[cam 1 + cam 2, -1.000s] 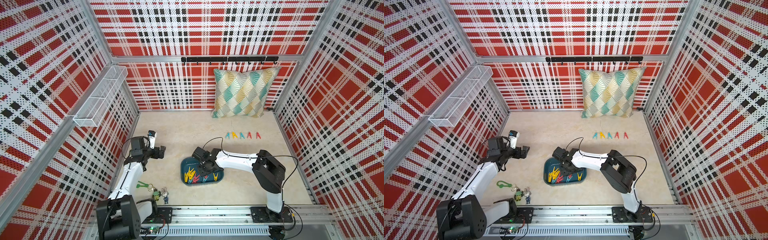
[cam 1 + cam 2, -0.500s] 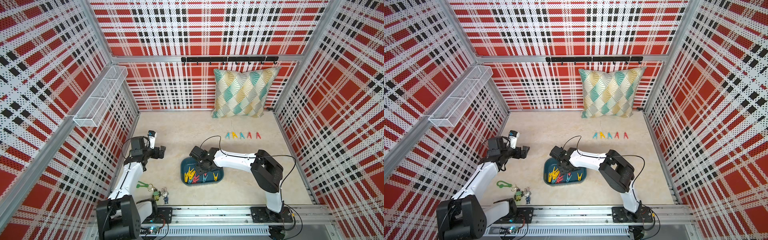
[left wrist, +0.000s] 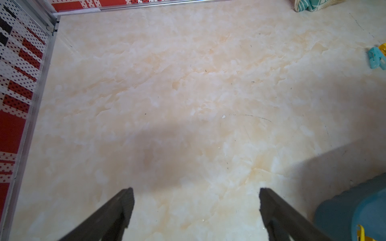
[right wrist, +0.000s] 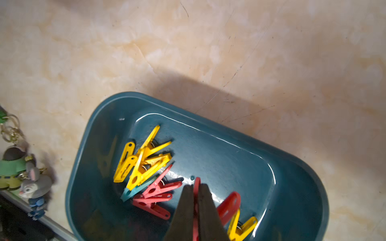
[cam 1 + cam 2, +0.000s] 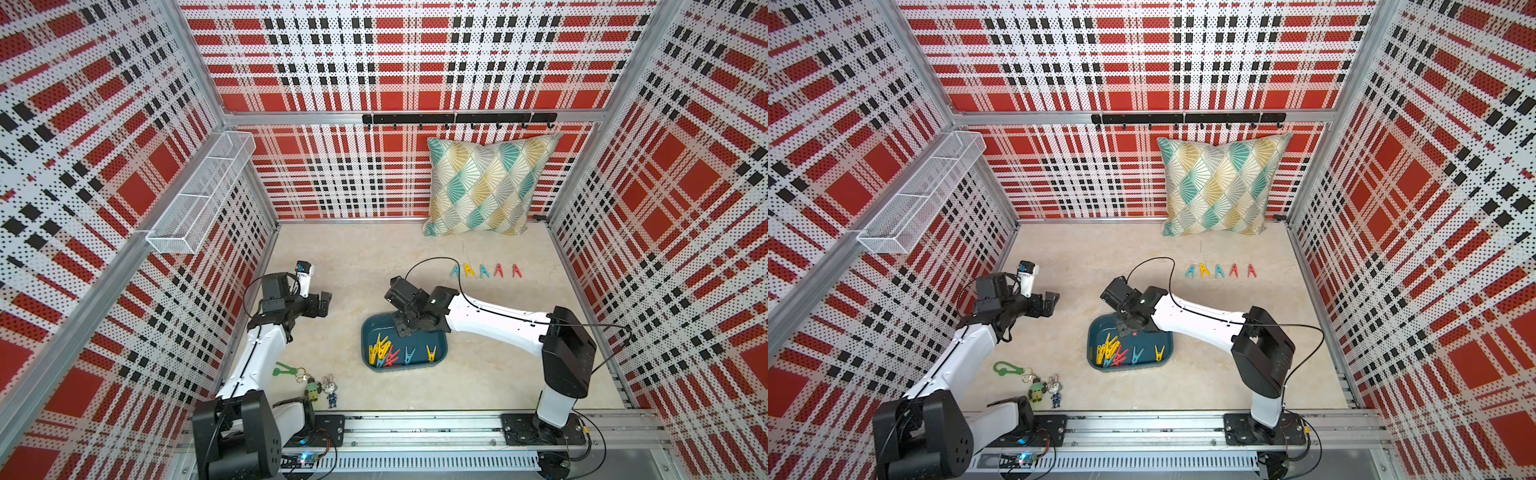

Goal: Take the clothespins out of the storage box
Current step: Pick up the clothespin from the storage box, then place the clothespin at the center of the board.

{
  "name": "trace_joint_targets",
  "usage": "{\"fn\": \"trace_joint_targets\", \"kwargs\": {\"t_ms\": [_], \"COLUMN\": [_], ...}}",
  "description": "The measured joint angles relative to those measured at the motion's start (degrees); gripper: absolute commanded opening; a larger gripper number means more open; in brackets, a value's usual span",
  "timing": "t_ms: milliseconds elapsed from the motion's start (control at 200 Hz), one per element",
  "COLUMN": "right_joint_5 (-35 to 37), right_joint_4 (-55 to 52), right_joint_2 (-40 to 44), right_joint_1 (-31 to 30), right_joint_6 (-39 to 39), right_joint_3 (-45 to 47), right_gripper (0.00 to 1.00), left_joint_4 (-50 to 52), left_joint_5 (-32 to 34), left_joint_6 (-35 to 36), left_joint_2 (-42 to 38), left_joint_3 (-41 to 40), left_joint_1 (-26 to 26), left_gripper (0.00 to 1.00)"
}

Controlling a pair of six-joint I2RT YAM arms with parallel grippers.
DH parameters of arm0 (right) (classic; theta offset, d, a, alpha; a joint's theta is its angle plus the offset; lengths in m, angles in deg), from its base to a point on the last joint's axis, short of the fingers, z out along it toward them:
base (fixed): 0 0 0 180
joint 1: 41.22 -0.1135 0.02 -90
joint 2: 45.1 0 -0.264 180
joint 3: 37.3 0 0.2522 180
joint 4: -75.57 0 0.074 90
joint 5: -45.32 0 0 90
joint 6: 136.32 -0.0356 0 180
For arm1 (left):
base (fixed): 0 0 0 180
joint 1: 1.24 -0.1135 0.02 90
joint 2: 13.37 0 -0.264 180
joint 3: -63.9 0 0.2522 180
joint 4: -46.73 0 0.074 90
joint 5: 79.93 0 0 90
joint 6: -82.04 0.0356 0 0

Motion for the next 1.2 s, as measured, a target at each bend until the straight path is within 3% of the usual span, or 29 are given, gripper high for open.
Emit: {"fn": "trace_joint_targets", "kwargs": {"t_ms": [251, 471, 747, 967, 1202], "right_joint_5": [0.4, -0.9, -2.1, -5.8, -8.5], "right_joint_4": [-1.9, -2.1, -1.9, 0.0, 1.3], "right_joint_2": [4.4, 10.8, 11.4, 6.3, -4.0], "right_joint_1": [2.9, 14.4, 25.8, 31.8, 33.7], "right_joint_6": [0.6, 0.7, 2.9, 5.0, 6.2], "right_joint_3": [-0.6, 3.9, 8.8, 10.2, 7.2], "right_gripper": [0.0, 0.0, 0.0, 0.0, 0.0], "left_joint_4": [0.0, 0.0, 0.0, 0.0, 0.0], "left_joint_5": [0.0, 0.0, 0.6, 1.0, 1.2], "left_joint_6": [0.0, 0.0, -0.2, -0.2, -0.2], "left_joint_2": [0.0, 0.0, 0.3, 0.4, 0.4], "left_joint_3": [0.0, 0.0, 0.0, 0.0, 0.0], "left_joint_1": [0.0, 0.0, 0.0, 0.0, 0.0], "left_gripper": [0.99, 0.99, 0.99, 0.99, 0.99]}}
